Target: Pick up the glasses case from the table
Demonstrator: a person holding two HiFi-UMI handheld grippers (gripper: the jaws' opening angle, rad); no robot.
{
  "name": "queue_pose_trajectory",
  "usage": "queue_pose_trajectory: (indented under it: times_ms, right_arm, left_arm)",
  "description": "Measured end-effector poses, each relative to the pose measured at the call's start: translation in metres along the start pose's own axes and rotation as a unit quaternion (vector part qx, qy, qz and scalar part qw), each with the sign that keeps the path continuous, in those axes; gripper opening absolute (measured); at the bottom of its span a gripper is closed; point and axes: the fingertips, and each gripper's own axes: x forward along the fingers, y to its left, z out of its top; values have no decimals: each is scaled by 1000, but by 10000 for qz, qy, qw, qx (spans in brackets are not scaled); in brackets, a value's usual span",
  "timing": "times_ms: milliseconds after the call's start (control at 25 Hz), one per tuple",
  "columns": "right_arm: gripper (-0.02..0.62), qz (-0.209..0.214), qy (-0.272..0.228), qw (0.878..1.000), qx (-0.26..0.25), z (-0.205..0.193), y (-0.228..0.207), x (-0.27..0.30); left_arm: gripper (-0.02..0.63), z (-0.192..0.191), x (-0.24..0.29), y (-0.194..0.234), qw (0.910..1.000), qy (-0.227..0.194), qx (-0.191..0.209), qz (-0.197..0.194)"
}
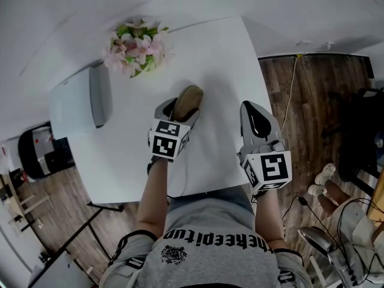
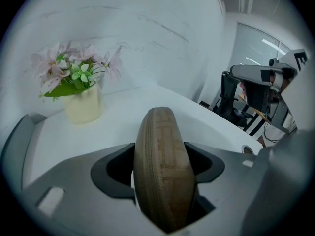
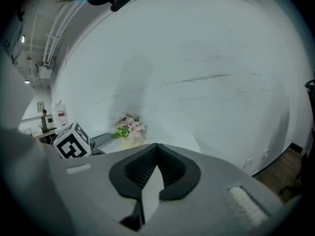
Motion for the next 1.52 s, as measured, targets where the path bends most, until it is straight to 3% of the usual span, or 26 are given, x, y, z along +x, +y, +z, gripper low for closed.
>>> queue_pose_trajectory:
  times_ms: [480,1080,1520]
  right_arm:
    - [5,87,-61,9999,-31,2,-1,-4]
    - [3,229,-245,9991,-250,9,21,-23]
    - [3,48,-529,9979,-375,21,47,-55]
  left_arm:
    - [310,3,-7,0,9989,-95,-377,250]
    - [308,29,-70,-14,9914,-1085,-666,317]
    - [308,40,-128,-24,9806,-1844,-634,216]
